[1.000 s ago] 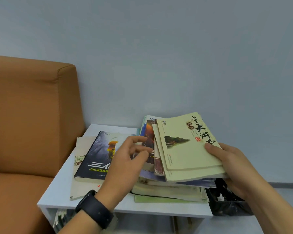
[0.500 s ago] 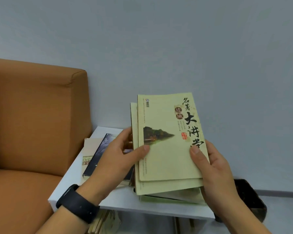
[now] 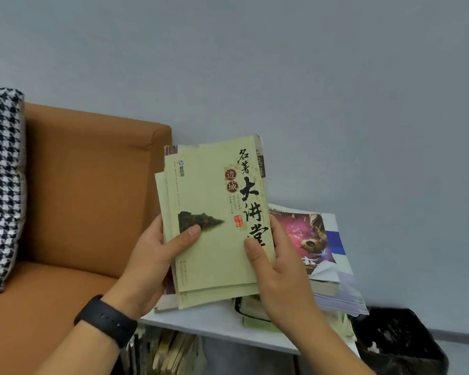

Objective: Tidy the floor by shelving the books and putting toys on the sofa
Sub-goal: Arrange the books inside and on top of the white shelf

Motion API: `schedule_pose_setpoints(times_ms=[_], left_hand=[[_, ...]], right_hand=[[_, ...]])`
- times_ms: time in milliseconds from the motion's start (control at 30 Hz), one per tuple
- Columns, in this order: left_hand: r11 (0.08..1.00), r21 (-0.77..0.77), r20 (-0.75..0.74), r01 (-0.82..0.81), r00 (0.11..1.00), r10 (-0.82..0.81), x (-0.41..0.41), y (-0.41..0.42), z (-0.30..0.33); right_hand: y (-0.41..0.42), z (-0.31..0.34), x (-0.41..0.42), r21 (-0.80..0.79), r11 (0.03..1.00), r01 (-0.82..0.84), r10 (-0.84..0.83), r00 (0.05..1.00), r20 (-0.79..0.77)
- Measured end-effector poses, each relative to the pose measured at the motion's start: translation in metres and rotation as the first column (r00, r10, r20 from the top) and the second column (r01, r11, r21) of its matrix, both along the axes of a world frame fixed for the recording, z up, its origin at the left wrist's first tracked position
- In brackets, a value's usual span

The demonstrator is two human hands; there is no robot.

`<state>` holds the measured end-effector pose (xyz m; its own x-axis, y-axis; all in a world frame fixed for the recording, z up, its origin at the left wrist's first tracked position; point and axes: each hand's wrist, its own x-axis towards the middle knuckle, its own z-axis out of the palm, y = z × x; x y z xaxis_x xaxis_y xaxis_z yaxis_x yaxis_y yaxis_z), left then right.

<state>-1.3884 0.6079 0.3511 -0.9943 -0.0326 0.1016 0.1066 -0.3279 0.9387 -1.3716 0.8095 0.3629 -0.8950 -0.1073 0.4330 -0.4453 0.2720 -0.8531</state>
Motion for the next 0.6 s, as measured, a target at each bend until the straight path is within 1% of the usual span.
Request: schedule_pose_setpoints(times_ms=[33,100,167,200,267,333,400,467,600], left_hand=[[0.995,-0.037,-0.090,-0.096,0.992,0.093,0.002,-0.005,0.001],[0.963,-0.082,-0.258,-0.257,0.939,0.229,0.008,-0.010,0.002],[0.932,-0.098,-0.347,-0.349,0.890,0.297,0.010,-0.011,0.001],[0.922,-0.105,-0.357,-0.374,0.879,0.316,0.010,-0.013,-0.001],[0.923,-0.134,-0.297,-0.360,0.904,0.309,0.006,-0.020,-0.008],[0.941,-0.161,-0.204,-0.299,0.943,0.265,0.001,-0.023,-0.016],[0.949,-0.177,-0.148,-0.260,0.961,0.235,-0.004,-0.026,-0.021],[0.954,-0.174,-0.136,-0.243,0.966,0.221,-0.008,-0.027,-0.023],[0.963,-0.110,-0.156,-0.245,0.961,0.227,-0.009,-0.027,-0.024]], right_hand=[[-0.010,-0.002,-0.003,0.043,0.999,0.024,-0.024,1.000,-0.016],[-0.029,-0.010,-0.010,0.110,0.992,0.065,-0.064,0.998,-0.015],[-0.043,-0.016,-0.017,0.117,0.987,0.113,-0.114,0.994,-0.003],[-0.051,-0.019,-0.021,0.107,0.986,0.130,-0.131,0.991,0.009],[-0.065,-0.026,-0.027,0.081,0.990,0.119,-0.123,0.991,0.050],[-0.071,-0.039,-0.030,0.059,0.996,0.073,-0.079,0.991,0.104],[-0.077,-0.050,-0.032,0.052,0.997,0.054,-0.061,0.986,0.155],[-0.078,-0.061,-0.036,0.023,0.998,0.050,-0.054,0.979,0.198],[-0.074,-0.073,-0.047,-0.077,0.996,0.045,-0.025,0.971,0.236]])
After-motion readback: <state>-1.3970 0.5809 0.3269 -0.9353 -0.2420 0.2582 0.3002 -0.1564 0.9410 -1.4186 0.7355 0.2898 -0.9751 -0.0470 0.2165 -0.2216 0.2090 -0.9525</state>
